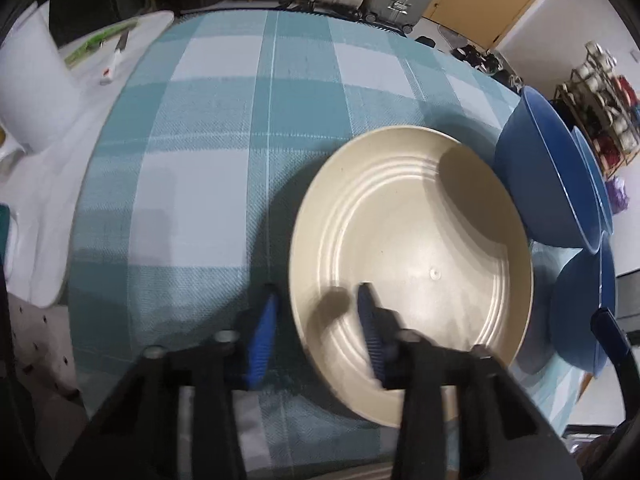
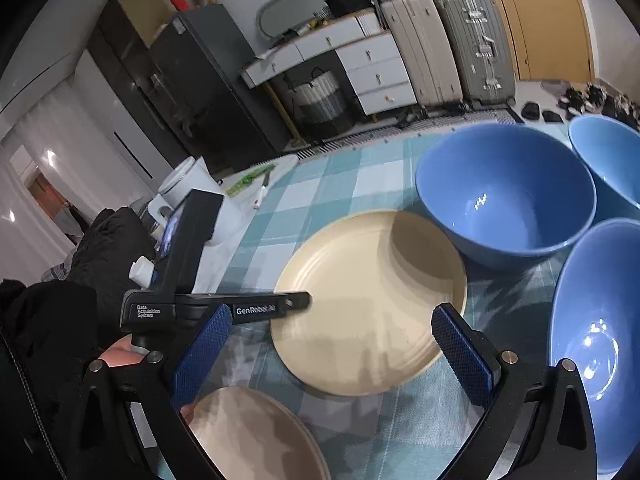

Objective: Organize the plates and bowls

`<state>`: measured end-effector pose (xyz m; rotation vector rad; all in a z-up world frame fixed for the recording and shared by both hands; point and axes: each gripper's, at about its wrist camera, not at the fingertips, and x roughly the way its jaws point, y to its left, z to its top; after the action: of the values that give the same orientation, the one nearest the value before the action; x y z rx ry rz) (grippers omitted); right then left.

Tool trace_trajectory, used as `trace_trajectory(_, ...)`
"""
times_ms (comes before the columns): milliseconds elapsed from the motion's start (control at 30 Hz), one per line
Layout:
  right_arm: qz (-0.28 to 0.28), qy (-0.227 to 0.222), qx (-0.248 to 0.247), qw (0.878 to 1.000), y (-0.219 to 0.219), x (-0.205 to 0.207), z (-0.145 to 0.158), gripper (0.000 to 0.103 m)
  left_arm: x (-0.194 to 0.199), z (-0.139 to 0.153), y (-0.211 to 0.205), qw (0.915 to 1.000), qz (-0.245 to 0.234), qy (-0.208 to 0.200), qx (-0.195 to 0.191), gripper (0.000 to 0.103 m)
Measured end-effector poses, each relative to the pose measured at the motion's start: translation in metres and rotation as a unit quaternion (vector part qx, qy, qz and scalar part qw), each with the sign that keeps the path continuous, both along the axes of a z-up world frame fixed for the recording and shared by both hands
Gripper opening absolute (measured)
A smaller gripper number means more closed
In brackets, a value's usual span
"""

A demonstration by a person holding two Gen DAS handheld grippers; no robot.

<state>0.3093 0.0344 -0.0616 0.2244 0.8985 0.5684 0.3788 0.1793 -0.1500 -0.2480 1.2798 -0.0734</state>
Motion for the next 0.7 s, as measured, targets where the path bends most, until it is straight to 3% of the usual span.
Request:
trace_trajectory(200, 0.016, -0.01, -0.01, 1.0, 0.01, -0.005, 0.005, 0.102, -0.003, -0.002, 0.008, 0.9999, -0.004, 0.003, -0.013, 0.014)
trace_trajectory(367, 0.014, 0.038, -0.014, 0.999, 0.01, 0.002, -0.001, 0.102, -0.008, 0.002, 0.011, 1.0, -0.008, -0.002, -0.001, 0.014)
trace_trajectory(700, 0.025, 0.078, -0.037, 0.996, 0.027, 0.013, -0.01, 0.102, -0.024, 0.003, 0.036, 0.9994, 0.0, 0.002, 0.033, 0.014)
